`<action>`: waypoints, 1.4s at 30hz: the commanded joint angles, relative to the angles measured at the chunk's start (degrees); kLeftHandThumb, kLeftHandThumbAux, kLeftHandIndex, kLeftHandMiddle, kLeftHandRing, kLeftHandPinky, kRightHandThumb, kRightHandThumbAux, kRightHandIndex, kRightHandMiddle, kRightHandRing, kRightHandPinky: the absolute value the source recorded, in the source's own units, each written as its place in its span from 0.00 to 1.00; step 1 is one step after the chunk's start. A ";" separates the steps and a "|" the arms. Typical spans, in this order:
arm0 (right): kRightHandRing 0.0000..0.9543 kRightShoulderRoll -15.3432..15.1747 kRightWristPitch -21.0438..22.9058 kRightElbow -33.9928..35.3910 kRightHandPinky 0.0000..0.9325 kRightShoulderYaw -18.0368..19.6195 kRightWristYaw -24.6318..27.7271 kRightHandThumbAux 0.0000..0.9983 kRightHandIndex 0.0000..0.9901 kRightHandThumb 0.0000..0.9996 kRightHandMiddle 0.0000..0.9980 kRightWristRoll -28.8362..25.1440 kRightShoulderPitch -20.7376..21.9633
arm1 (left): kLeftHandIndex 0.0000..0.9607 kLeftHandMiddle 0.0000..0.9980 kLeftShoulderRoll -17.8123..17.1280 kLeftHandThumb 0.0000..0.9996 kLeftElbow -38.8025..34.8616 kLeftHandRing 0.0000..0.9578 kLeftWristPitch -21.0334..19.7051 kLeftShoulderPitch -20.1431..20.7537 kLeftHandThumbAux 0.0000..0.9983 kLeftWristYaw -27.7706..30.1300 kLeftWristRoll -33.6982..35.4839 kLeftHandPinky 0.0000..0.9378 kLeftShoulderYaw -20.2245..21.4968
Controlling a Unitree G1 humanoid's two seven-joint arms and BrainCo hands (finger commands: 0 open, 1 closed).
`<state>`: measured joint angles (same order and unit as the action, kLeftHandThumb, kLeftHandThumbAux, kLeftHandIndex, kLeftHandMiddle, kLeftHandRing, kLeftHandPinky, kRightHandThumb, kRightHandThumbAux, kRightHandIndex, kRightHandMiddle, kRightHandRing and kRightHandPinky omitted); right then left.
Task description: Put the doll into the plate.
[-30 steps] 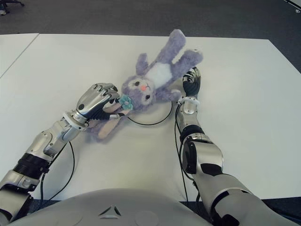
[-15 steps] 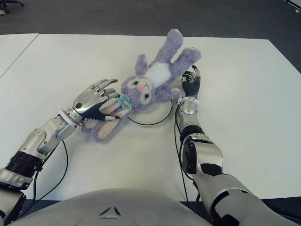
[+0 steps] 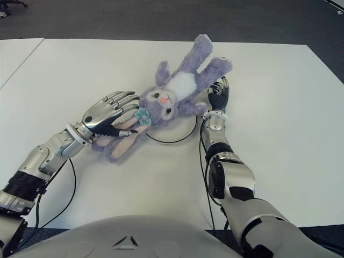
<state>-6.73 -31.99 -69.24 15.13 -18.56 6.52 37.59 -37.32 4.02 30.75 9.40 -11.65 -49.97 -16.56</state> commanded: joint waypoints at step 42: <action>0.29 5.16 6.64 -8.21 0.19 -0.05 0.11 0.92 0.11 0.77 0.33 -0.87 -12.49 | 0.00 0.00 -4.88 0.10 50.51 0.00 29.91 24.62 0.32 -23.31 14.92 0.00 12.21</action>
<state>-6.43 -31.99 -69.24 15.03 -18.69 6.49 37.61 -41.31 50.76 58.51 32.84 -33.42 -34.71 -4.18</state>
